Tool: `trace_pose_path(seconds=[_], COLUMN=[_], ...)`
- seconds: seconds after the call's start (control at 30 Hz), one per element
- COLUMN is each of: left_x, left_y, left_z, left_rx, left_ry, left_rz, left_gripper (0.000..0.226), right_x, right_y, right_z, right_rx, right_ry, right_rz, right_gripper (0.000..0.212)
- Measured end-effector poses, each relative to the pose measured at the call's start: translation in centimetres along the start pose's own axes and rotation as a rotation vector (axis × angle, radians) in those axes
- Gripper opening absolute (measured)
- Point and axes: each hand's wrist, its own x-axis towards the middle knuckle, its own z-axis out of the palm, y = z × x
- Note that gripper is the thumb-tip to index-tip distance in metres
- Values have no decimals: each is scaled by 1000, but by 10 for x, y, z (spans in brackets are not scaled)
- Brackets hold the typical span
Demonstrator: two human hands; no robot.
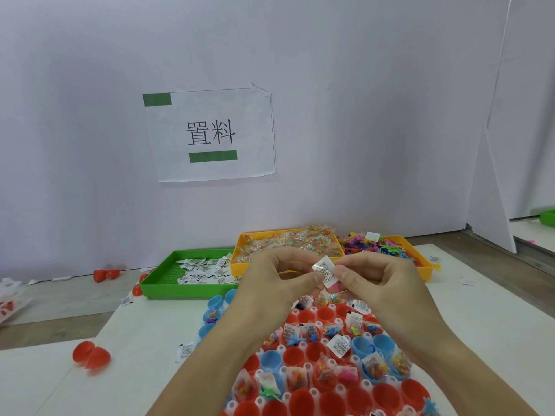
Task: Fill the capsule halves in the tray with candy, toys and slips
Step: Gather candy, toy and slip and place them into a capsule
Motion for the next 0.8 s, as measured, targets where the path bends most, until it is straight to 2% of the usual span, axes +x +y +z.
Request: trace_pose_path(seconds=[0.43, 0.67, 0.8], left_x=[-1, 0, 1], left_y=[0, -1, -2], left_z=[3, 0, -1], left_rx=[2, 39, 58], left_ry=[55, 33, -6], left_rz=[-7, 3, 6], left_gripper=[7, 7, 9], right_x=[0, 1, 1], right_y=[5, 3, 5], right_z=[3, 1, 0], right_rx=[21, 64, -8], right_ry=[41, 19, 43], right_rz=[-27, 5, 2], right_gripper=[25, 16, 9])
